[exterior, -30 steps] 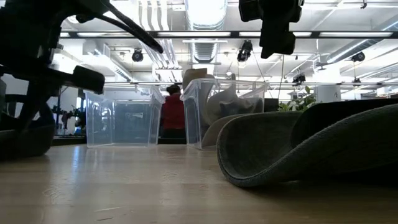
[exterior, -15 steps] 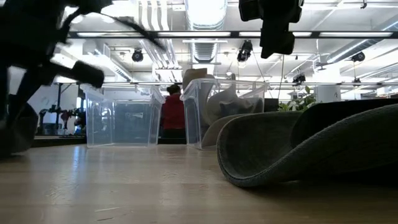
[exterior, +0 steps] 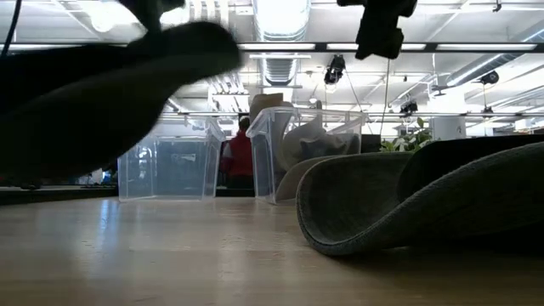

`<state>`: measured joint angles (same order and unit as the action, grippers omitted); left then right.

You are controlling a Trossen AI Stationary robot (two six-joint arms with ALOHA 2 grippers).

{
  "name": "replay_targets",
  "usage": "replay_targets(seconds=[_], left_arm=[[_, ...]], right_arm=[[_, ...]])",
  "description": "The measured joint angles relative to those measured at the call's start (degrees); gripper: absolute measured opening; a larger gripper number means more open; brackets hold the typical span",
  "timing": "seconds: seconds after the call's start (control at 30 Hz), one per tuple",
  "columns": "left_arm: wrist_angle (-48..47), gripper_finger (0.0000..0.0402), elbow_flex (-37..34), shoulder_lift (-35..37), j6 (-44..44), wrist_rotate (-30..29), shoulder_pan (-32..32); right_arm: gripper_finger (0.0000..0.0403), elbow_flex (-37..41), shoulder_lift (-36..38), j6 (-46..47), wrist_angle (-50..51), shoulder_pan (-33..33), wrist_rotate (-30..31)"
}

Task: Pick & Place hat
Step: Put the left black cap into the left transparent bin

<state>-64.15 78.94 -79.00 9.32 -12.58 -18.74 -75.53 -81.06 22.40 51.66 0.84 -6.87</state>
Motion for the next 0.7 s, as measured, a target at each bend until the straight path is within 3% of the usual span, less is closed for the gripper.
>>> replay_targets(seconds=[0.17, 0.33, 0.43, 0.57, 0.7], left_arm=[[-0.1, 0.0004, 4.0, 5.7, 17.0, -16.8, -0.5], [0.1, 0.0004, 4.7, 11.7, 27.2, -40.7, -3.2], [1.9, 0.0004, 4.4, 13.9, 26.8, -54.9, -4.0], [4.0, 0.0004, 4.4, 14.5, 17.6, -69.4, -3.1], [0.9, 0.0004, 4.2, 14.7, 10.2, -72.4, 0.0]], right_arm=[[0.0118, 0.0, 3.8, -0.1, 0.0, -0.1, 3.7], [0.0118, 0.0, 7.1, -0.1, -0.1, -0.1, 9.3], [0.0118, 0.0, 8.4, 0.1, -0.2, -0.1, 12.5], [0.0118, 0.0, 9.0, 0.4, -0.7, -0.1, 14.6], [0.0118, 0.0, 8.9, 0.3, -1.3, -0.1, 14.6]])
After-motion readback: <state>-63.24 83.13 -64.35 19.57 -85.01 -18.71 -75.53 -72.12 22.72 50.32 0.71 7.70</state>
